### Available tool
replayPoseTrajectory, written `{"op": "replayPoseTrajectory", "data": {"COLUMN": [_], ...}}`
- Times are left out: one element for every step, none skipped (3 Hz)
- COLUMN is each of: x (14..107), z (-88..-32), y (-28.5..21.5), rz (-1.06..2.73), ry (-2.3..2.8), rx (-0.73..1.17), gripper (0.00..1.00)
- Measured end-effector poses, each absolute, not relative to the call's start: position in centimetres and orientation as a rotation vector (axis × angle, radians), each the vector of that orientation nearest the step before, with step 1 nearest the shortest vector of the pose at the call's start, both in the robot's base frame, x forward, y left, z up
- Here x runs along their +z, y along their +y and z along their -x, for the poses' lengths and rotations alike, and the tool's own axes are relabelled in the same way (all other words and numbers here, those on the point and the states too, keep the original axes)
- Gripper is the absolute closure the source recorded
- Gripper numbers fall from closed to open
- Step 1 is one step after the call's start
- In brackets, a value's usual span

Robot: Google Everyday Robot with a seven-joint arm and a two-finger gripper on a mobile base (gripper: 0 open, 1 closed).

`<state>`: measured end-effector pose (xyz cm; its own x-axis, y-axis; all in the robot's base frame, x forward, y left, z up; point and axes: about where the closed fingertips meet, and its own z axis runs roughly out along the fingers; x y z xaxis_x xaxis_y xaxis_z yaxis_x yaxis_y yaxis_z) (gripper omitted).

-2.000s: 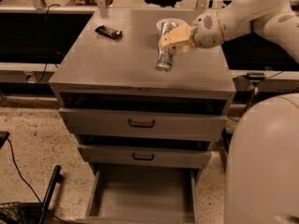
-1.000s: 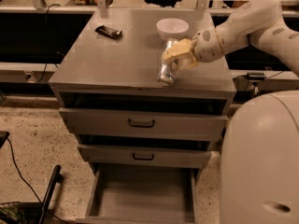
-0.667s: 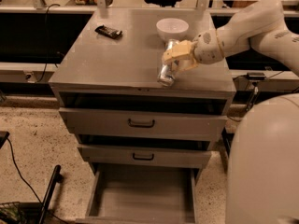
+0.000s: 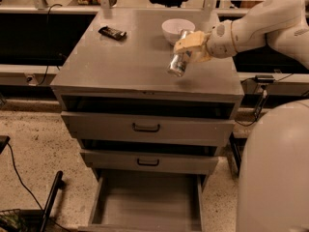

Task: Pick redbull can from bottom drawer and place on counter

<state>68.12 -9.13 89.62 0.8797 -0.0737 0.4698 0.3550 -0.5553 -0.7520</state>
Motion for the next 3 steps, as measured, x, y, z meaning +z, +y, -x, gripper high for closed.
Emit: {"op": "replayPoseTrajectory", "data": {"x": [89.58, 89.51, 89.51], "z": [-68.14, -68.16, -68.16], "y": [-8.79, -8.47, -8.47], "rz": [2.089, 2.087, 2.087], "ry": [-0.208, -0.212, -0.212], "rx": [-0.563, -0.559, -0.559], "gripper": [0.15, 0.00, 0.00]}}
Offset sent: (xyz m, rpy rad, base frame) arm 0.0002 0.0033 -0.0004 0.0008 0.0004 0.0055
